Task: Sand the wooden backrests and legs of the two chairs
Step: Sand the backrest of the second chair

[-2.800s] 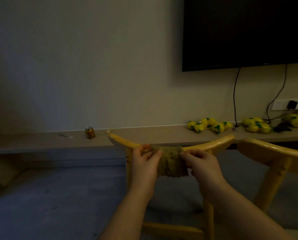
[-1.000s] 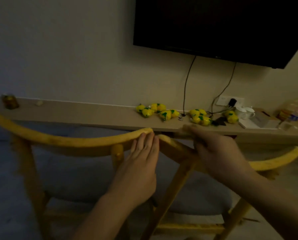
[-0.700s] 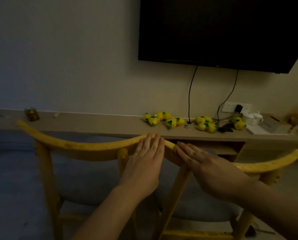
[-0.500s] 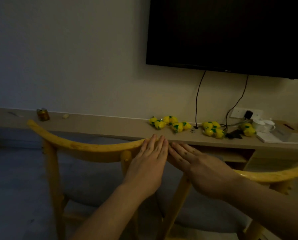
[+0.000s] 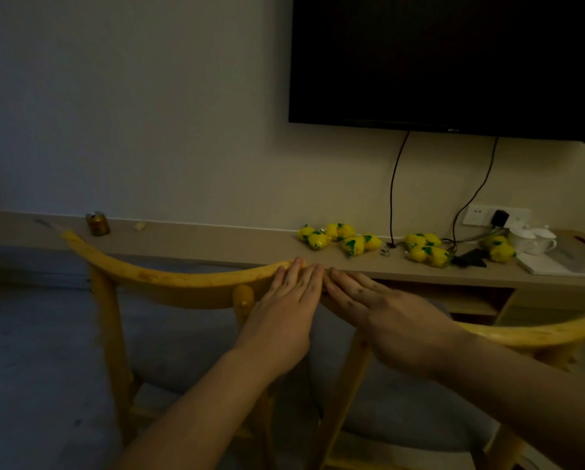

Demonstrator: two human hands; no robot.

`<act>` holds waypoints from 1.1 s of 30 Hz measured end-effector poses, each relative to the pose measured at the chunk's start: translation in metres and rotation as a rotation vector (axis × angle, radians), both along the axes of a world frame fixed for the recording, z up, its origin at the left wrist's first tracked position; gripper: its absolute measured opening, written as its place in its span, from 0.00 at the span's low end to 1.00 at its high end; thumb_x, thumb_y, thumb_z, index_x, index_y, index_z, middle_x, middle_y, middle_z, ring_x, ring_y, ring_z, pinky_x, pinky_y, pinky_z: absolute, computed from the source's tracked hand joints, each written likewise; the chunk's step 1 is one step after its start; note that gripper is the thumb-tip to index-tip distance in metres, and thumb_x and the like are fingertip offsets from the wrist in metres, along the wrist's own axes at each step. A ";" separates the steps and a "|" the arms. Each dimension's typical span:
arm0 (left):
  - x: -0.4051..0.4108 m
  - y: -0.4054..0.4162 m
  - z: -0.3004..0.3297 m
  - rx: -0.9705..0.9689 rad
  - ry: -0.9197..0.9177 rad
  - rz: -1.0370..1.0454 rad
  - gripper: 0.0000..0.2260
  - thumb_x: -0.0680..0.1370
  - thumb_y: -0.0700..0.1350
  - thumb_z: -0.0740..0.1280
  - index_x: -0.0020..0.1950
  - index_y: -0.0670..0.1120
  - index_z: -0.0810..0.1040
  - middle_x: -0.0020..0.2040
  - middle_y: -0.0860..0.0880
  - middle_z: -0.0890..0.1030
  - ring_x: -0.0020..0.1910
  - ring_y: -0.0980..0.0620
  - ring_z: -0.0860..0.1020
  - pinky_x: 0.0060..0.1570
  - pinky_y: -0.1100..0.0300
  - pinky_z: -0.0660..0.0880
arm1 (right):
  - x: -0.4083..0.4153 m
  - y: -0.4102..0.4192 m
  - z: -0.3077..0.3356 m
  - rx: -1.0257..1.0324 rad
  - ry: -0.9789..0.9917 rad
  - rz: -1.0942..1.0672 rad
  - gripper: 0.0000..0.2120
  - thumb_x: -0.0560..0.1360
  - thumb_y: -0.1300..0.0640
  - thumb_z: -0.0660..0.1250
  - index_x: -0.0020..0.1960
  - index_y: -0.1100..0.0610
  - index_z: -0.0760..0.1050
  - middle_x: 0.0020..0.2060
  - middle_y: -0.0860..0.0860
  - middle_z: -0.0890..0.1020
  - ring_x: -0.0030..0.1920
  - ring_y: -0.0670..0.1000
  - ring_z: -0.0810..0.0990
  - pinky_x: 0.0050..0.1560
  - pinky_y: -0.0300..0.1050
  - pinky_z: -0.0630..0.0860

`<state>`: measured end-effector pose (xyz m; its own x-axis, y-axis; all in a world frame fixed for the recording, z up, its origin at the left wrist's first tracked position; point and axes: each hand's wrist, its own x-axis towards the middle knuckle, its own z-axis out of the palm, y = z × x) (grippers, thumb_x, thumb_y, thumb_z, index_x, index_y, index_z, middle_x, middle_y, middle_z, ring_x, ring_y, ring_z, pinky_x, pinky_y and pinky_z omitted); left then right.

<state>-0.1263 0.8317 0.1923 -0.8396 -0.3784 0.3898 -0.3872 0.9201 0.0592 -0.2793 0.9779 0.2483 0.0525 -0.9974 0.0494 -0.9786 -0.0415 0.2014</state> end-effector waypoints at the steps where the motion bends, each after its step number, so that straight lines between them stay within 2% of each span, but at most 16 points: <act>1: 0.001 -0.001 0.000 0.003 0.003 -0.006 0.43 0.75 0.37 0.62 0.83 0.45 0.37 0.84 0.48 0.44 0.81 0.47 0.36 0.70 0.56 0.24 | -0.005 0.005 -0.001 -0.003 -0.008 0.000 0.41 0.79 0.60 0.55 0.80 0.46 0.31 0.80 0.46 0.33 0.80 0.49 0.35 0.80 0.43 0.43; 3: 0.001 -0.003 -0.002 0.006 0.020 -0.018 0.44 0.75 0.36 0.62 0.83 0.45 0.37 0.84 0.48 0.44 0.81 0.47 0.36 0.70 0.56 0.24 | -0.017 0.022 -0.005 0.019 -0.019 -0.011 0.41 0.80 0.57 0.54 0.77 0.39 0.26 0.77 0.41 0.29 0.79 0.46 0.34 0.76 0.39 0.44; 5: 0.000 -0.002 -0.006 0.011 0.048 -0.022 0.44 0.74 0.34 0.61 0.83 0.46 0.37 0.84 0.48 0.45 0.82 0.47 0.37 0.70 0.56 0.25 | -0.024 0.038 -0.007 0.074 -0.005 -0.041 0.41 0.81 0.55 0.52 0.73 0.34 0.21 0.75 0.38 0.25 0.78 0.44 0.32 0.76 0.39 0.45; 8: -0.003 0.000 -0.010 0.016 0.067 -0.020 0.44 0.74 0.33 0.61 0.83 0.47 0.38 0.84 0.47 0.47 0.82 0.46 0.39 0.71 0.55 0.27 | -0.019 0.036 -0.007 0.078 0.033 -0.052 0.40 0.81 0.54 0.51 0.74 0.37 0.21 0.77 0.41 0.27 0.80 0.47 0.33 0.80 0.44 0.45; 11: -0.005 -0.001 -0.009 0.005 0.055 -0.002 0.44 0.74 0.35 0.62 0.83 0.45 0.38 0.84 0.46 0.46 0.82 0.46 0.39 0.72 0.54 0.27 | -0.004 0.010 -0.004 -0.013 0.000 -0.005 0.40 0.79 0.59 0.55 0.78 0.45 0.29 0.77 0.44 0.32 0.78 0.47 0.33 0.73 0.38 0.32; 12: -0.005 0.000 -0.008 -0.003 0.045 0.006 0.44 0.74 0.35 0.62 0.83 0.44 0.38 0.84 0.46 0.46 0.82 0.46 0.39 0.71 0.55 0.26 | 0.001 0.002 -0.002 -0.033 -0.007 0.008 0.41 0.79 0.61 0.55 0.78 0.46 0.29 0.77 0.44 0.32 0.77 0.46 0.33 0.73 0.39 0.31; 16: -0.001 0.003 -0.005 -0.030 -0.002 0.006 0.44 0.75 0.37 0.62 0.82 0.43 0.37 0.84 0.46 0.44 0.82 0.45 0.38 0.70 0.55 0.25 | -0.003 0.008 -0.005 -0.045 -0.049 0.005 0.40 0.79 0.61 0.54 0.80 0.46 0.31 0.79 0.44 0.34 0.79 0.47 0.35 0.77 0.41 0.39; 21: -0.001 0.006 -0.004 -0.022 0.000 0.033 0.43 0.76 0.34 0.59 0.82 0.43 0.33 0.83 0.45 0.38 0.81 0.46 0.36 0.76 0.52 0.31 | -0.018 0.047 -0.010 0.029 -0.056 -0.080 0.38 0.81 0.55 0.52 0.76 0.37 0.27 0.79 0.40 0.31 0.81 0.46 0.37 0.81 0.46 0.51; 25: -0.003 0.006 -0.006 -0.025 -0.016 0.037 0.42 0.77 0.37 0.59 0.81 0.43 0.34 0.83 0.44 0.37 0.81 0.46 0.36 0.76 0.53 0.32 | -0.003 0.021 -0.008 -0.023 -0.051 -0.065 0.40 0.79 0.58 0.55 0.80 0.45 0.31 0.81 0.46 0.36 0.82 0.51 0.41 0.79 0.45 0.44; 28: -0.004 0.006 -0.006 -0.018 -0.025 0.052 0.41 0.76 0.37 0.58 0.82 0.43 0.34 0.84 0.45 0.39 0.82 0.46 0.37 0.76 0.54 0.32 | 0.006 0.005 -0.004 -0.075 -0.084 -0.029 0.39 0.79 0.61 0.54 0.82 0.48 0.36 0.82 0.47 0.38 0.82 0.50 0.41 0.76 0.41 0.39; 30: -0.003 0.006 -0.004 -0.014 -0.029 0.043 0.42 0.76 0.36 0.58 0.82 0.44 0.35 0.84 0.45 0.40 0.82 0.46 0.37 0.75 0.55 0.31 | 0.001 0.016 -0.005 -0.090 -0.102 -0.021 0.39 0.80 0.60 0.54 0.82 0.46 0.36 0.81 0.44 0.38 0.81 0.47 0.41 0.75 0.40 0.40; 33: -0.001 0.006 -0.002 0.007 -0.023 0.027 0.43 0.74 0.34 0.59 0.82 0.44 0.35 0.84 0.46 0.40 0.82 0.47 0.37 0.72 0.56 0.28 | -0.016 0.046 -0.012 -0.059 -0.123 -0.083 0.37 0.81 0.57 0.53 0.81 0.40 0.35 0.80 0.40 0.38 0.81 0.46 0.43 0.78 0.44 0.49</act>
<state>-0.1275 0.8378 0.1900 -0.8376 -0.4038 0.3679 -0.4134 0.9088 0.0563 -0.2957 1.0241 0.2361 -0.0399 -0.9932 0.1091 -0.9956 0.0487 0.0795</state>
